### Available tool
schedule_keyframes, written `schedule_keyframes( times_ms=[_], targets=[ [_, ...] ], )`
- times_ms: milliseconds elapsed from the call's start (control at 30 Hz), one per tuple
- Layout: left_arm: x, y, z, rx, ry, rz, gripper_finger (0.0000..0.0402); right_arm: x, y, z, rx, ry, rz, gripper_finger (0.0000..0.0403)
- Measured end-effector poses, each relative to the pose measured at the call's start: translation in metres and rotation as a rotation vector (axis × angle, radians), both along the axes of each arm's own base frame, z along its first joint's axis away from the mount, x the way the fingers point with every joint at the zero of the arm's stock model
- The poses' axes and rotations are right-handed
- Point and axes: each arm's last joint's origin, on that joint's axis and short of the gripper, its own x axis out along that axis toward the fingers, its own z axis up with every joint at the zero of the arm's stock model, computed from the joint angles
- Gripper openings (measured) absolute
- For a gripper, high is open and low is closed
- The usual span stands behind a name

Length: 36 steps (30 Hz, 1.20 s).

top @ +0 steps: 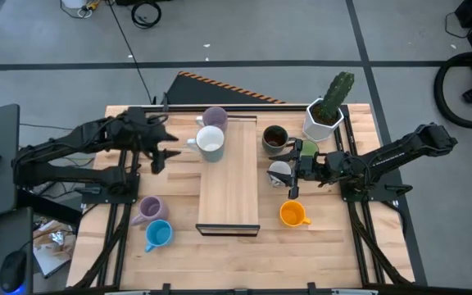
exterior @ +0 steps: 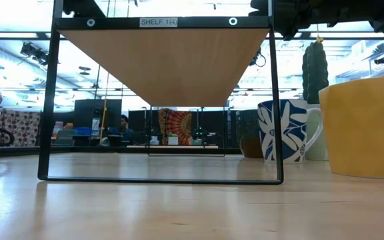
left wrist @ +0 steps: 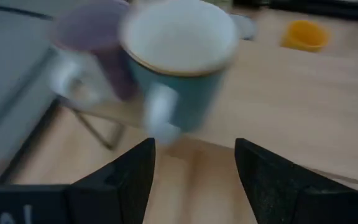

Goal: Place coffee mugs
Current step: Put the blue patterned mug on the shelf

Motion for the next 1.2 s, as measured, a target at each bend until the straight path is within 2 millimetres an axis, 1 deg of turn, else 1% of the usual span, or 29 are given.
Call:
schedule_keyframes(
  times_ms=[100,200,333,467,567,667,833,1000,1200],
  targets=[
    [-0.008,-0.011,-0.013,-0.134,-0.005,-0.057,0.0228,0.0,0.0,0.0,0.009,0.002,0.001,0.021],
    [-0.016,-0.025,-0.032,-0.304,0.037,-0.104,0.0228,0.001,0.0,-0.003,0.036,0.017,0.003,0.021],
    [-0.022,-0.04,-0.06,-0.518,0.152,-0.082,0.0228,0.002,0.001,-0.006,0.033,0.034,0.01,0.021],
    [-0.025,-0.055,-0.075,-0.649,0.279,-0.067,0.0227,0.003,0.001,-0.006,0.01,0.039,0.007,0.021],
    [-0.025,-0.067,-0.077,-0.689,0.337,-0.092,0.0215,0.003,-0.001,-0.006,0.002,0.033,0.0,0.021],
    [-0.026,-0.078,-0.076,-0.711,0.339,-0.109,0.0197,0.003,-0.001,-0.003,-0.016,0.012,-0.004,0.021],
    [-0.031,-0.092,-0.076,-0.73,0.364,-0.087,0.0173,0.003,-0.001,0.0,-0.038,-0.016,-0.007,0.021],
    [-0.037,-0.103,-0.077,-0.723,0.377,-0.087,0.0167,0.003,-0.001,0.002,-0.053,-0.039,-0.009,0.021],
    [-0.042,-0.11,-0.078,-0.716,0.396,-0.059,0.0166,0.002,-0.001,0.004,-0.039,-0.056,-0.008,0.021]
  ],
)
